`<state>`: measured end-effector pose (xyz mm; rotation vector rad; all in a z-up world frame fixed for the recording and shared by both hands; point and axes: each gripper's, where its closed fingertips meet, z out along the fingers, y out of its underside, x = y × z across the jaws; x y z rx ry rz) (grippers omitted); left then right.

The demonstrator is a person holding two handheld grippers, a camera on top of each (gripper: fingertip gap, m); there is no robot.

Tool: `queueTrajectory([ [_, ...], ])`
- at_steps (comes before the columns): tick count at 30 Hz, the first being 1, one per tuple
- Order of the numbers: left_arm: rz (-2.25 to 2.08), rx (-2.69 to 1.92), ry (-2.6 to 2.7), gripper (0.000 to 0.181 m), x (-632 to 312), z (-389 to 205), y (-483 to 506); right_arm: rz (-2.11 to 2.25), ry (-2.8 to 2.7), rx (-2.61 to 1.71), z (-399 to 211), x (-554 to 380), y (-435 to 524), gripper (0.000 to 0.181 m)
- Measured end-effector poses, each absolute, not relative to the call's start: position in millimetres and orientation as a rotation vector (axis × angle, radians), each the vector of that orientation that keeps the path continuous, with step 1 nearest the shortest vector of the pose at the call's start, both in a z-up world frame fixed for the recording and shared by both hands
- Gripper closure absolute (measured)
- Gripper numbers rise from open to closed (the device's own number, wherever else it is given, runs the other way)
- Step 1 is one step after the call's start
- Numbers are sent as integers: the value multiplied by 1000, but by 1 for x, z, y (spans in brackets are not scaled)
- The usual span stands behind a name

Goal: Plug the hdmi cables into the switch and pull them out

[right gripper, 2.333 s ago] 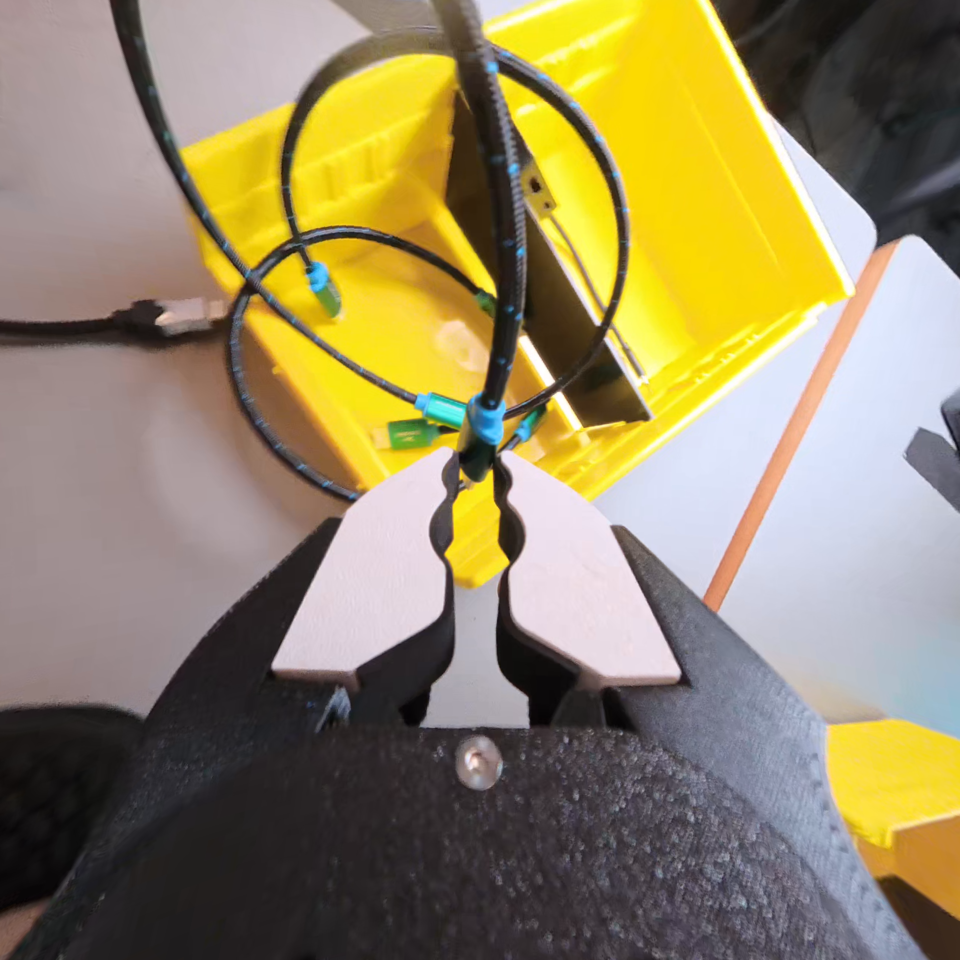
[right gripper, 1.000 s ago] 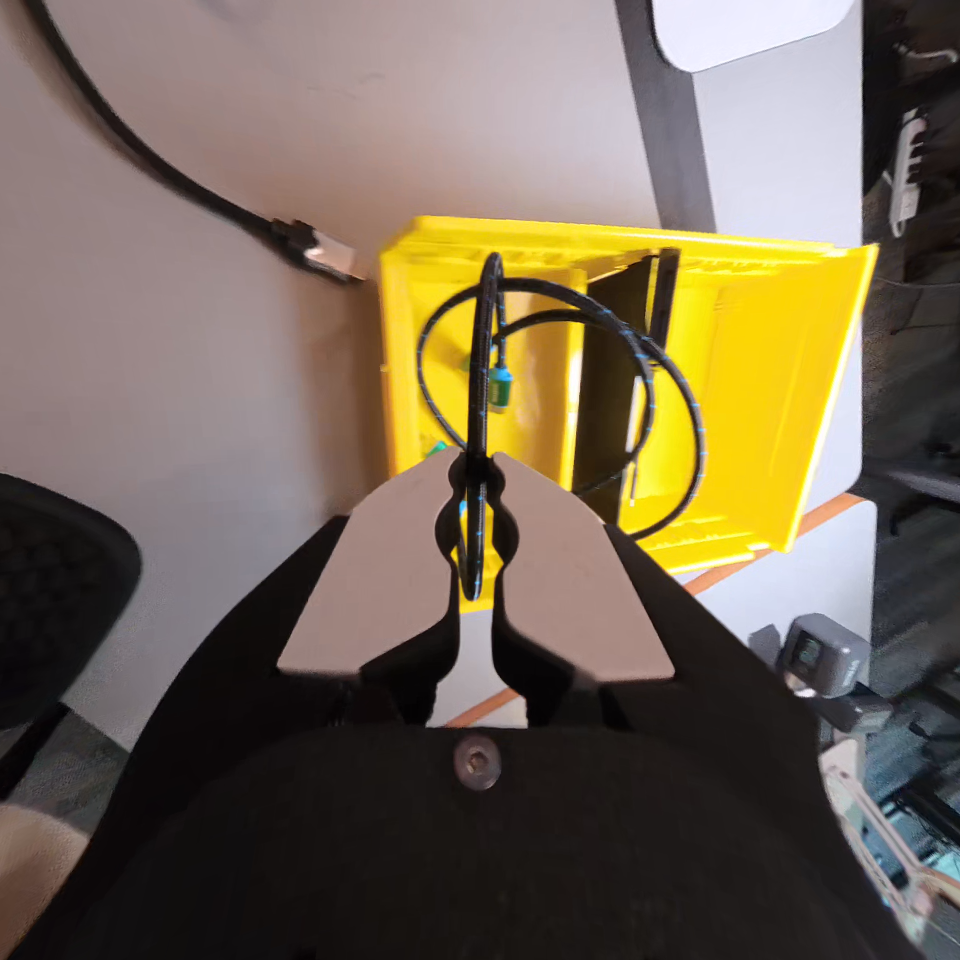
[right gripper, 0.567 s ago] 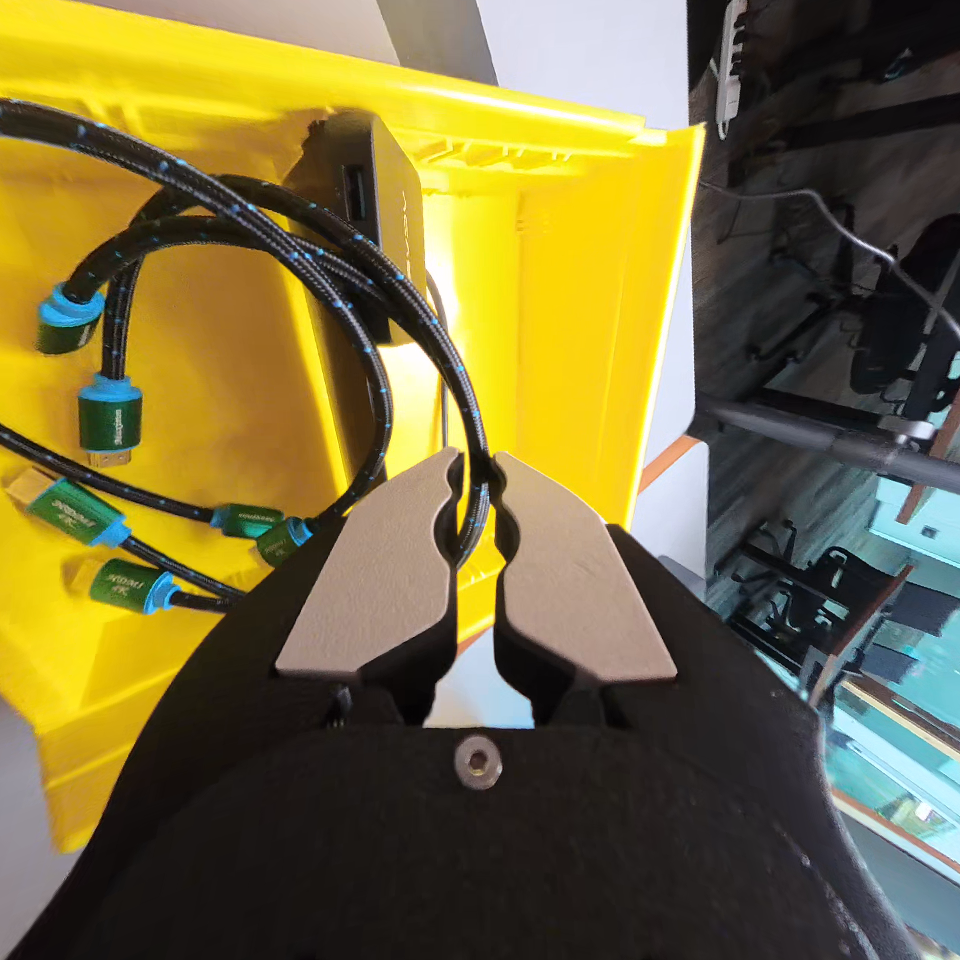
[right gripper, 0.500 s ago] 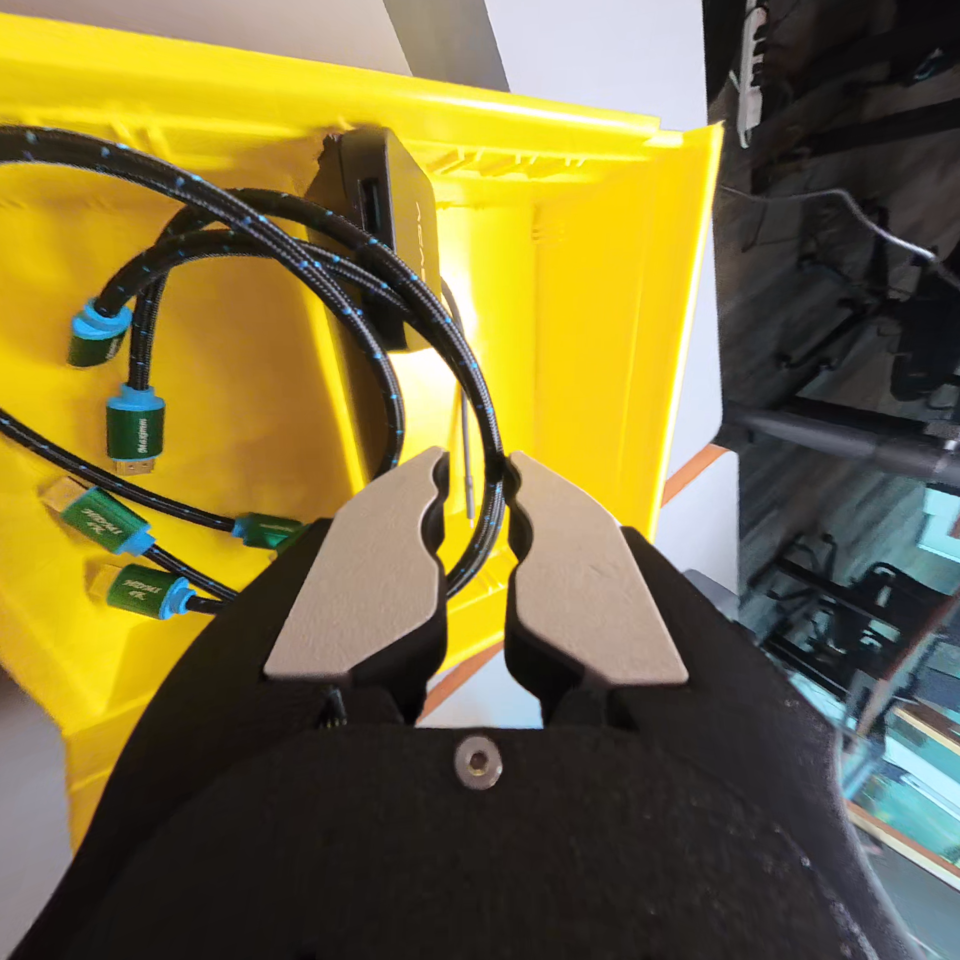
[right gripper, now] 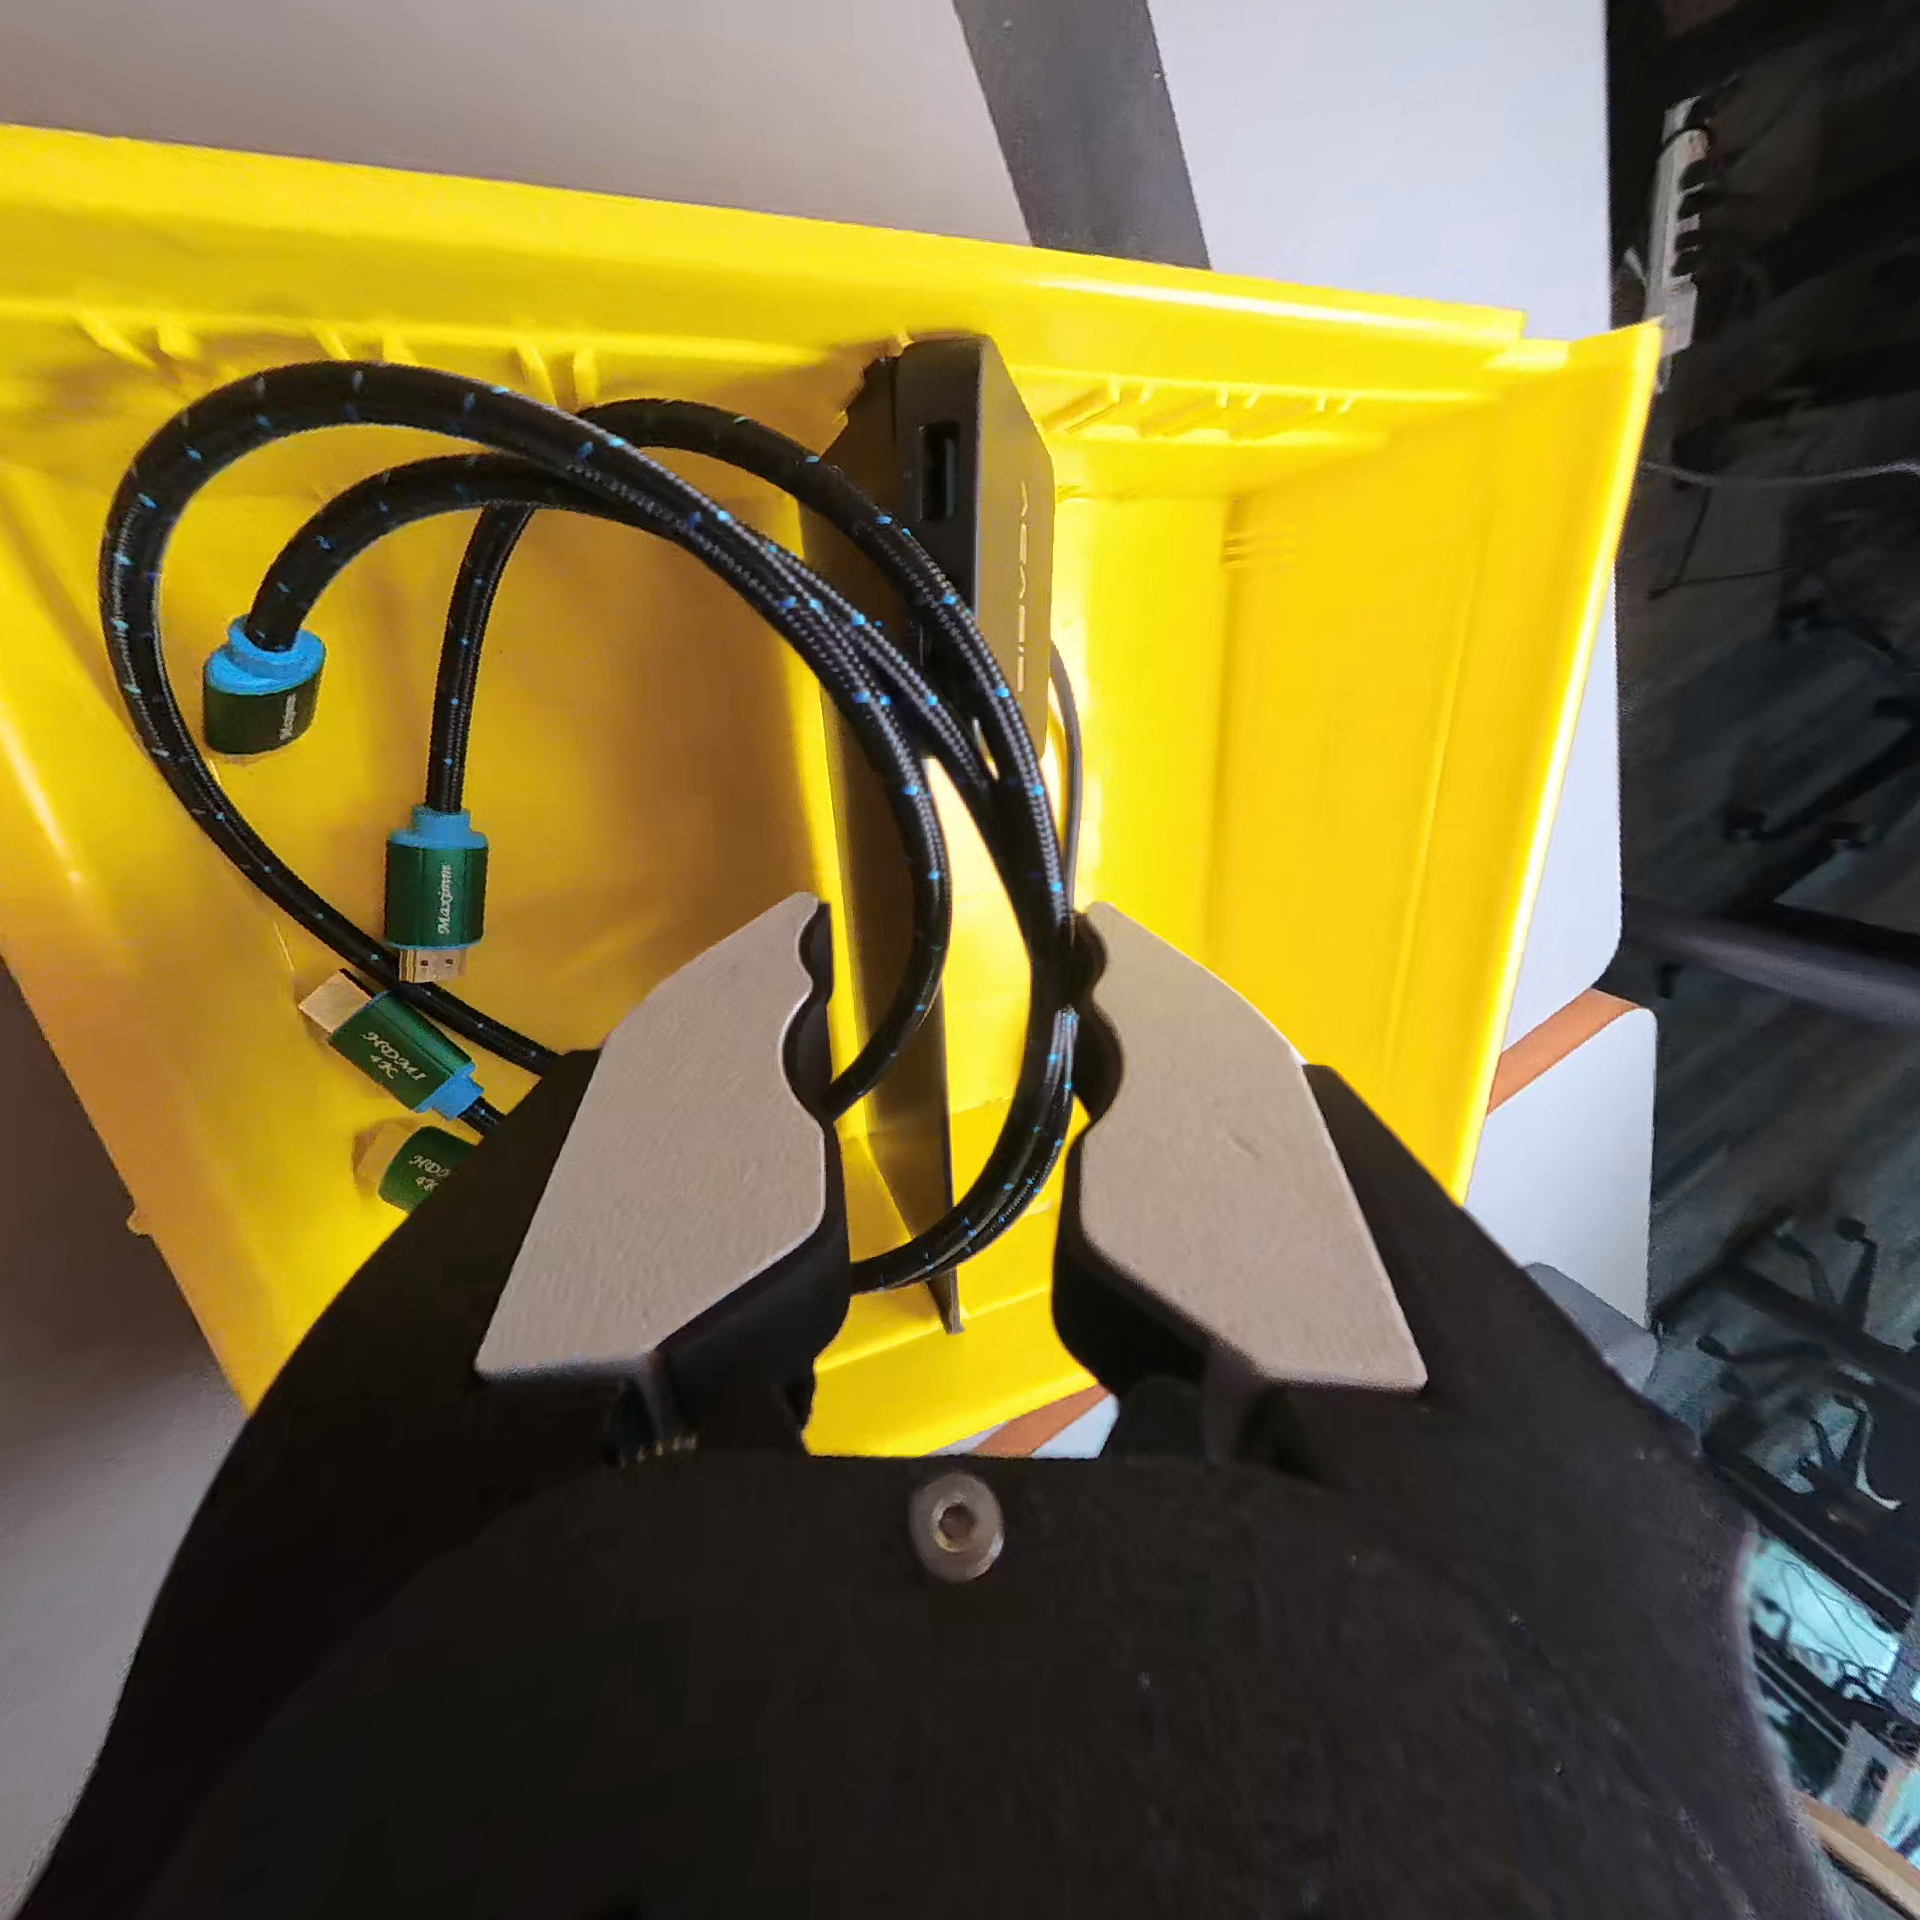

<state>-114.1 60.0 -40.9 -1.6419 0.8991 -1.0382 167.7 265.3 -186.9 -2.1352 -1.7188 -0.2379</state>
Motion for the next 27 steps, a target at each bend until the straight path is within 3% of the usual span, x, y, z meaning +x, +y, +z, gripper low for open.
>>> queueTrajectory([
  [5,-1031,-1640,910,159,-110,-40,58,-83,-1633,-2089,-180,154,259,133],
  [9,-1033,-1644,929,159,-103,-43,58,106,-1496,-1888,-123,111,241,125],
  [14,-1052,-1624,973,159,-86,-44,53,584,-1652,-1533,-64,5,123,128],
  [18,-1051,-1584,1039,159,-66,-40,40,795,-1750,-1422,-75,-55,52,124],
  [19,-1050,-1579,1053,159,-62,-39,37,834,-1759,-1407,-80,-65,41,128],
  [21,-1047,-1570,1099,159,-55,-40,30,904,-1751,-1367,-81,-77,26,154],
  [27,-1079,-1482,1100,158,-56,-26,21,966,-1722,-1349,-69,-61,20,159],
])
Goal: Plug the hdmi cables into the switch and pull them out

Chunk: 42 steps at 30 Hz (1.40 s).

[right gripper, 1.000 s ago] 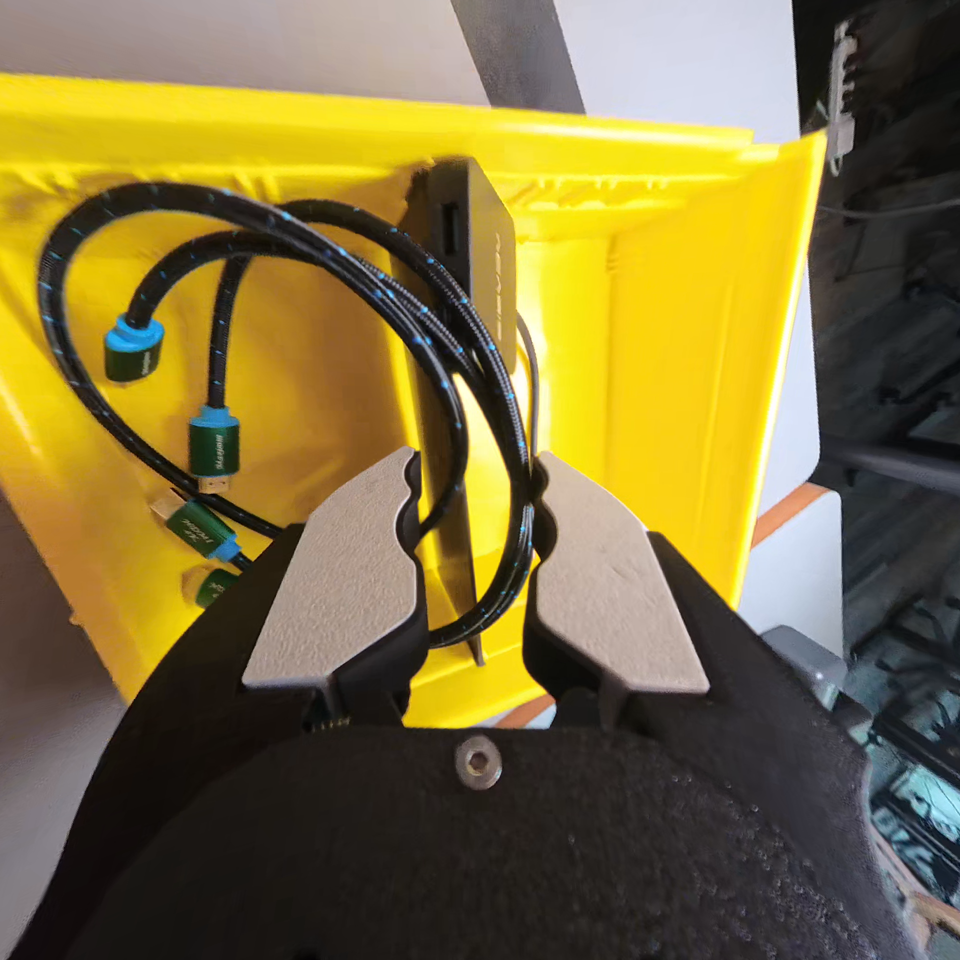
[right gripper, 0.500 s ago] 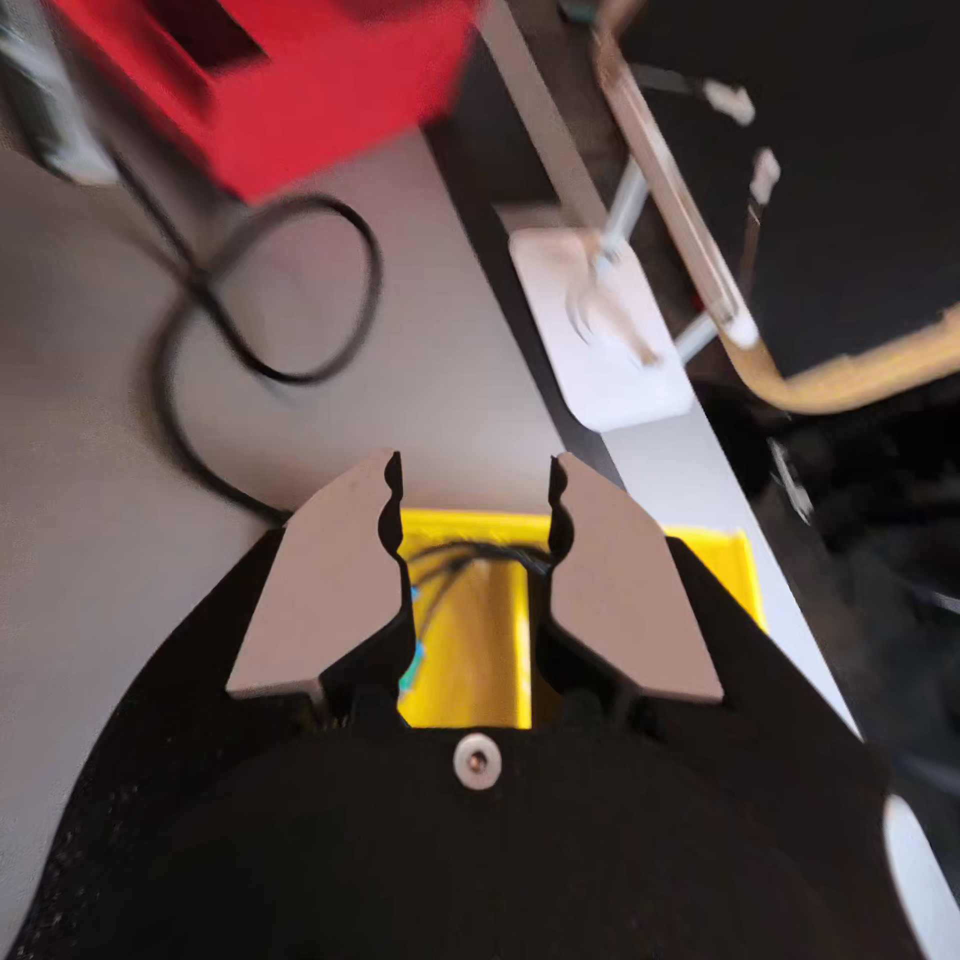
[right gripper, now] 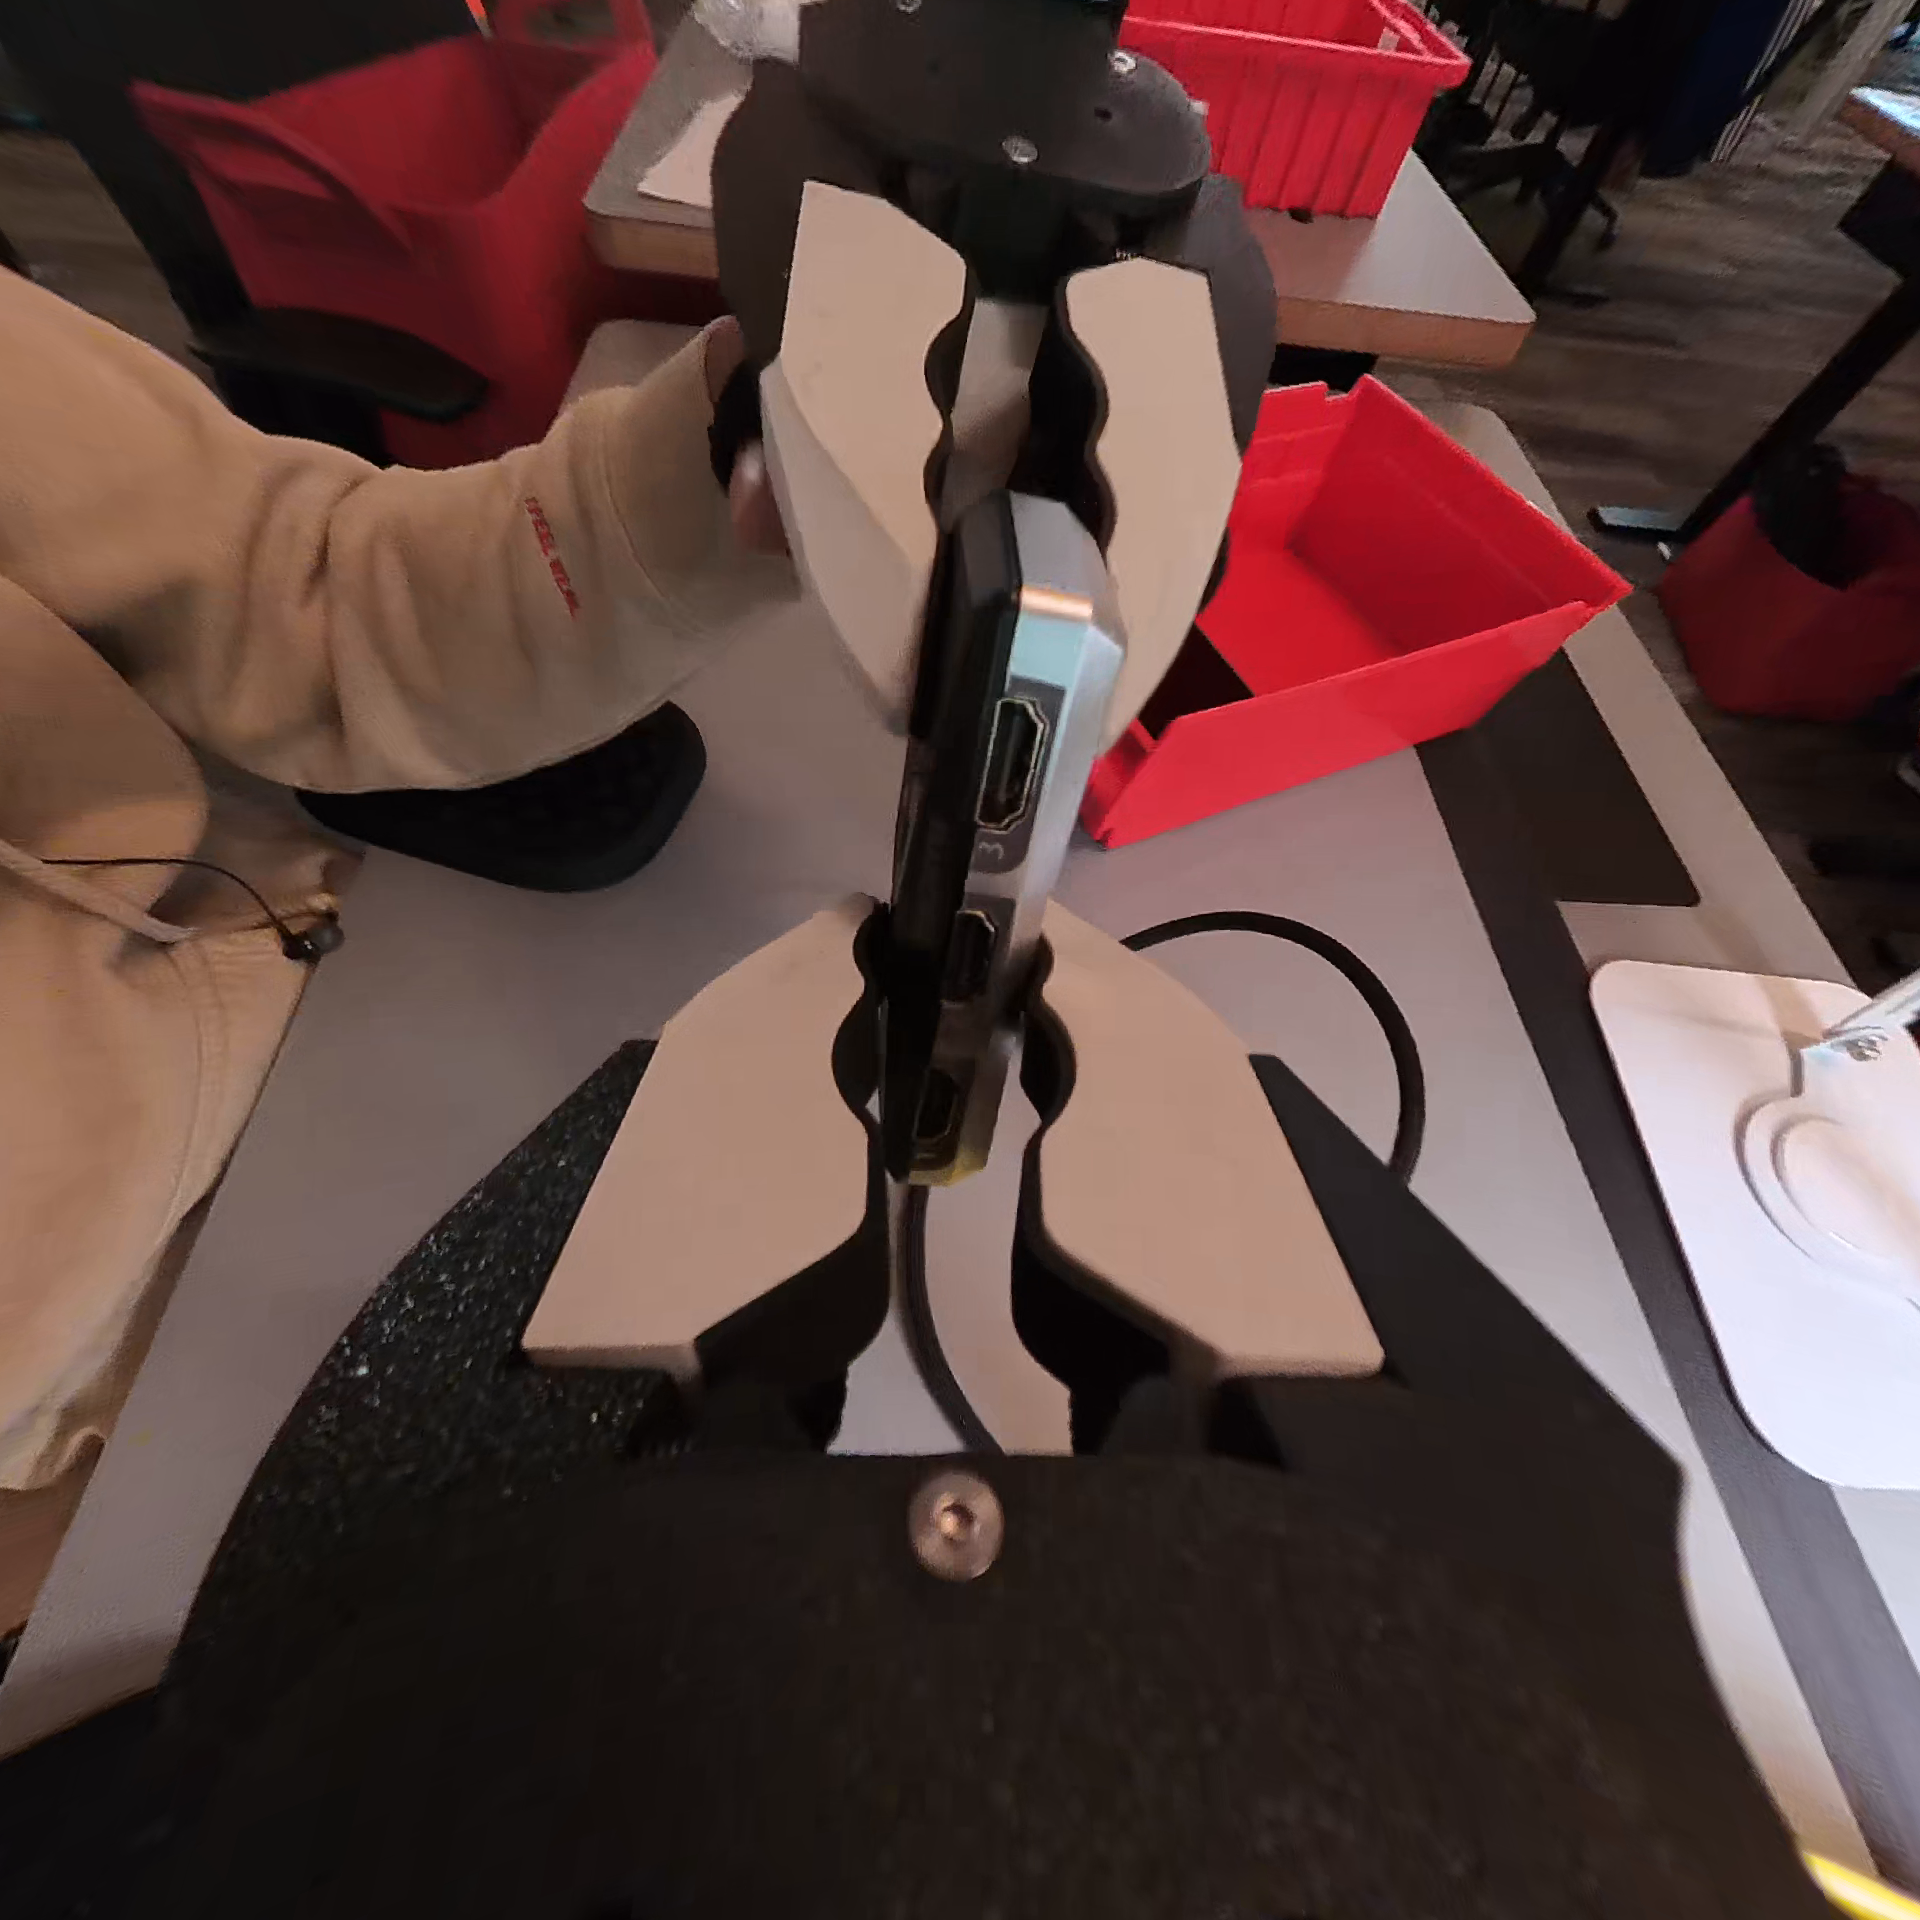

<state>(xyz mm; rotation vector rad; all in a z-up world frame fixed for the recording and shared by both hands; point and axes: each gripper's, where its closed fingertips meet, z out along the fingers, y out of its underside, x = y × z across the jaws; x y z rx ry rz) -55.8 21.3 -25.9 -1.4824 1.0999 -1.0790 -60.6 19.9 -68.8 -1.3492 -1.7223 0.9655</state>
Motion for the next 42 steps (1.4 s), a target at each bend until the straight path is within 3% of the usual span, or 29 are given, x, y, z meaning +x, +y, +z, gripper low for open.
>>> queueTrajectory([
  [6,-1098,-1419,931,152,-93,-4,33,911,-1645,-1327,-39,-27,25,160],
  [26,-1062,-1467,849,150,-113,-12,50,359,-1132,-1130,231,37,145,159],
  [36,-1072,-1497,839,151,-113,-20,57,188,-956,-1177,263,108,184,160],
  [42,-1069,-1510,848,151,-110,-24,58,143,-979,-1309,212,133,209,160],
])
